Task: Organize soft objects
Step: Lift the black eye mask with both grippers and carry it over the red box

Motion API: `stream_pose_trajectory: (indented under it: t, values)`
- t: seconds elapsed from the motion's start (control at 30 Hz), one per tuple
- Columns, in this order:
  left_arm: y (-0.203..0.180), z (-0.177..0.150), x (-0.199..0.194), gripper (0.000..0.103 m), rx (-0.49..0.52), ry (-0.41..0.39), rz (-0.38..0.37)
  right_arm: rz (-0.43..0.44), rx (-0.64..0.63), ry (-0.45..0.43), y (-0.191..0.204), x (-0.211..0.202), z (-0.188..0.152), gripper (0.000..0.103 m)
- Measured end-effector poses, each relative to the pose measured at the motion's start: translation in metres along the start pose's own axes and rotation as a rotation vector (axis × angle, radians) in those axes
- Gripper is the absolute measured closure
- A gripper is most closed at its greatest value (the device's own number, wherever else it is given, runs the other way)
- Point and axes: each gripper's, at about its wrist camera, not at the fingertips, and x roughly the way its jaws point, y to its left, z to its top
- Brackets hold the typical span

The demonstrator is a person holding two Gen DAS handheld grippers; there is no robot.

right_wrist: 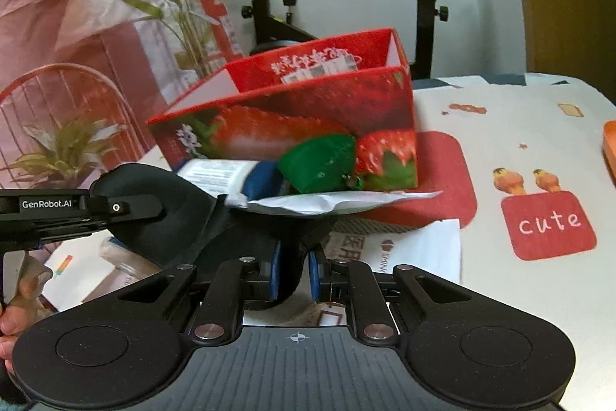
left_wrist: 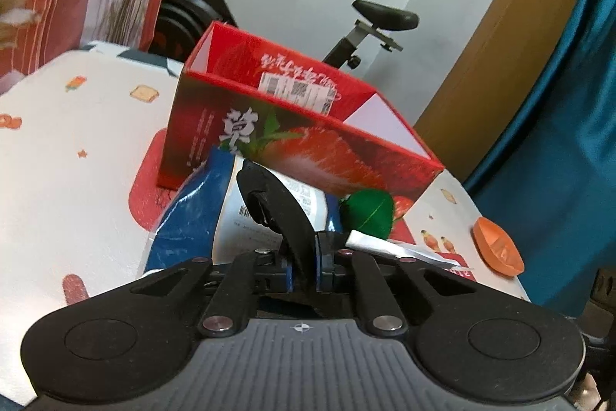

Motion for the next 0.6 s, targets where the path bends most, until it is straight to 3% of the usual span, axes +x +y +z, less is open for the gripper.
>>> stream_pose_trajectory:
  t: [0.37, 0.6]
  values:
    - [-0.007, 0.005, -0.046, 0.093, 0.019, -0.083, 0.006, 0.102, -0.083, -0.001, 0.032, -0.023, 0.007, 0.089]
    - [-0.007, 0.017, -0.065, 0.093, 0.013, -0.165, 0.006, 0.092, -0.185, -0.096, 0.054, -0.047, 0.021, 0.089]
